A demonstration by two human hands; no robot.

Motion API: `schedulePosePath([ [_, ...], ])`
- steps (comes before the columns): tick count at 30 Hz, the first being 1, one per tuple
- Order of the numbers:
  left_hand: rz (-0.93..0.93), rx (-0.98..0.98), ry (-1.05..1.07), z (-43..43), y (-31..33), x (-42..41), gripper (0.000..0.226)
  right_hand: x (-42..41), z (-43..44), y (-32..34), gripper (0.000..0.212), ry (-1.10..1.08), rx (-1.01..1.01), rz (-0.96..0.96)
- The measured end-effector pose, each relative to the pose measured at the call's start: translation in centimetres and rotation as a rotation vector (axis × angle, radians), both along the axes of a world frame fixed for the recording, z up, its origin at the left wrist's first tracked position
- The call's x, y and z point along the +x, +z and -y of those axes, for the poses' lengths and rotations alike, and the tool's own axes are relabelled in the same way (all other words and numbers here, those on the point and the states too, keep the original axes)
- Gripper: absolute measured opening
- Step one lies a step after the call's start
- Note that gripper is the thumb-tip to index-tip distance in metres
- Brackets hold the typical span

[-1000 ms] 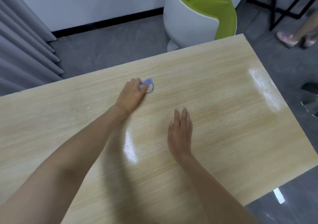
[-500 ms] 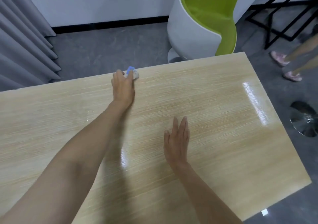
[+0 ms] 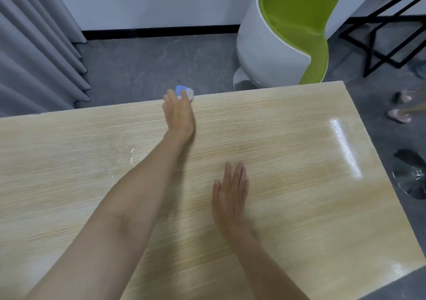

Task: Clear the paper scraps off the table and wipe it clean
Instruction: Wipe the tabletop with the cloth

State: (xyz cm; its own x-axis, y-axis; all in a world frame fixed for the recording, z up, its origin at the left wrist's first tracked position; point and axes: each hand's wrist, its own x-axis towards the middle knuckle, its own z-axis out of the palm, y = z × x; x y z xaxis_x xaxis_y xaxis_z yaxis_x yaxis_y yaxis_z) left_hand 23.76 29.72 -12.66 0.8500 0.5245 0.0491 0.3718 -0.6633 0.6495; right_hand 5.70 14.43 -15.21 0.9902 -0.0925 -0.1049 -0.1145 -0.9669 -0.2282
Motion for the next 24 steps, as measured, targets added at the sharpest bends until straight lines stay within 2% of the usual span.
schedulePosePath([
  [3, -0.064, 0.25, -0.461, 1.1, -0.5, -2.9, 0.036, -0.4, -2.2, 0.0, 0.056, 0.033, 0.025, 0.006],
  [4, -0.076, 0.297, -0.553, 0.5, -0.6, -4.1, 0.047, -0.6, -3.0, 0.1, 0.057, 0.062, 0.037, 0.001],
  [6, -0.062, 0.328, -0.57, -2.8, -1.1, -5.4, 0.058, -0.9, -4.6, 0.4, 0.06, 0.118, 0.072, -0.024],
  [9, -0.08, 0.346, -0.375, -9.6, -1.3, -7.0, 0.059, -1.4, -6.0, 1.0, 0.063, 0.175, 0.078, -0.032],
  [12, -0.104, 0.293, -0.142, -16.3, -0.8, -9.4, 0.045, -2.2, -6.2, 0.9, 0.063, 0.199, 0.086, -0.037],
  [14, -0.102, 0.14, 0.151, -17.9, -0.5, -10.2, 0.029, -2.9, -5.9, 0.5, 0.061, 0.21, 0.079, -0.04],
  [15, -0.089, 0.068, 0.302, -17.7, -0.3, -10.2, 0.029, -3.1, -5.8, 0.3, 0.061, 0.206, 0.076, -0.036],
  [16, -0.096, 0.031, 0.383, -16.8, -0.1, -9.9, 0.03, -3.2, -5.7, 0.2, 0.06, 0.2, 0.071, -0.033],
  [17, -0.104, 0.044, 0.362, -15.5, 0.3, -9.8, 0.029, -3.4, -5.7, 0.1, 0.059, 0.206, 0.059, -0.029],
  [18, -0.122, 0.123, 0.248, -14.2, 0.4, -9.8, 0.027, -3.5, -5.7, 0.1, 0.059, 0.231, 0.039, -0.02],
  [19, -0.132, 0.21, 0.032, -13.0, 0.2, -10.1, 0.028, -3.7, -5.8, 0.2, 0.058, 0.273, 0.019, -0.01],
  [21, -0.117, 0.376, -0.449, -11.6, -0.5, -11.8, 0.05, -4.1, -6.3, 0.3, 0.058, 0.352, -0.003, -0.006],
  [22, -0.094, 0.43, -0.604, -12.4, -1.0, -12.4, 0.06, -4.2, -6.5, 0.4, 0.058, 0.365, -0.007, -0.011],
  [23, -0.047, 0.439, -0.637, -13.9, -1.2, -12.8, 0.062, -4.2, -6.8, 0.4, 0.057, 0.361, -0.005, -0.017],
  [24, -0.043, 0.381, -0.537, -15.6, -1.1, -13.2, 0.053, -4.2, -7.0, 0.4, 0.057, 0.349, 0.0, -0.02],
])
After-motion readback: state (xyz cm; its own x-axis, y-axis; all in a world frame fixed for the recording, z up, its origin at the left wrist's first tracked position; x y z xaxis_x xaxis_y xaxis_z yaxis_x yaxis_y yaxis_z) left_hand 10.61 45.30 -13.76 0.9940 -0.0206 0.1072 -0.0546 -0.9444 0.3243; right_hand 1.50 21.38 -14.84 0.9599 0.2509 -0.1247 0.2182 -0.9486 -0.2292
